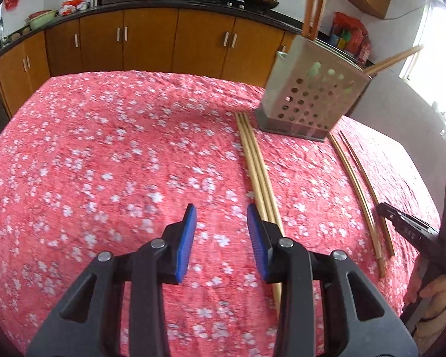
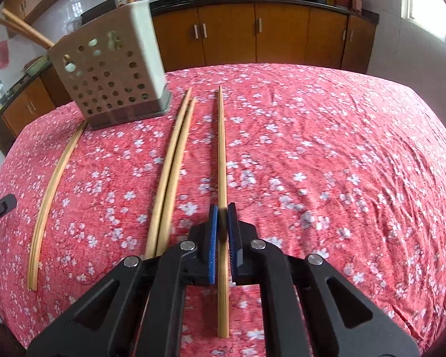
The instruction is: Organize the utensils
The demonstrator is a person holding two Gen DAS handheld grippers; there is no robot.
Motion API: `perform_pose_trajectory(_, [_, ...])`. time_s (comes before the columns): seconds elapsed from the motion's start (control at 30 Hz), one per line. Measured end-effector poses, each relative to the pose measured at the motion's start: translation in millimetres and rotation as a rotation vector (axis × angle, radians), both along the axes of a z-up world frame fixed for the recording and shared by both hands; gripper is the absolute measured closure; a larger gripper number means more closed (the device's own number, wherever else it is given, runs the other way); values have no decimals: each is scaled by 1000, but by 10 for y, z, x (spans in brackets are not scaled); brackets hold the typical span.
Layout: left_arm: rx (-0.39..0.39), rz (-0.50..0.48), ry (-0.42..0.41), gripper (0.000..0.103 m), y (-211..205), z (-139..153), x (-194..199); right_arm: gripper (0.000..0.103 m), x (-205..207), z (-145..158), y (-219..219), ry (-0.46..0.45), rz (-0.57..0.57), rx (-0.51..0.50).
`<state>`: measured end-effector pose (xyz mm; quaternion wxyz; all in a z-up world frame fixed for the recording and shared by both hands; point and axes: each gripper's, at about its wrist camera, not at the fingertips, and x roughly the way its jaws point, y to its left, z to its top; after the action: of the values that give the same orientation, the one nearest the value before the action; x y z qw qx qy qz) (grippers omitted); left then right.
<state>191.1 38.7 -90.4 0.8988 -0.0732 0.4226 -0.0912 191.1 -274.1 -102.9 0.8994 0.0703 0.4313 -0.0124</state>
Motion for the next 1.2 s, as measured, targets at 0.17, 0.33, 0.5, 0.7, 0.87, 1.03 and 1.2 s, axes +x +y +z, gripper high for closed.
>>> perform_pose_trajectory(0.17, [-18, -57, 32, 77, -185, -85, 21, 96, -2, -10, -206, 1, -70, 13])
perform_pose_trajectory(0.33, [9, -79, 66, 81, -311, -178, 32, 96, -30, -12, -184, -7, -63, -8])
perform_pose_trajectory(0.5, [48, -71, 58, 81, -338, -185, 23, 96, -84, -23, -163, -13, -57, -20])
perform_pose_trajectory(0.7, [111, -42, 52, 84, -368, -196, 64, 95, -109, -16, -124, -13, -46, -40])
perform_pose_trajectory(0.87, [120, 0, 51, 94, -307, -197, 152, 95, -117, -19, -95, -16, -22, -14])
perform_pose_trajectory(1.03, [118, 84, 56, 95, 23, -188, 295, 95, -82, -13, -104, -18, -9, -39])
perform_pose_trajectory(1.2, [77, 104, 40, 94, 294, -196, 363, 95, 32, -24, -234, -24, -43, -27])
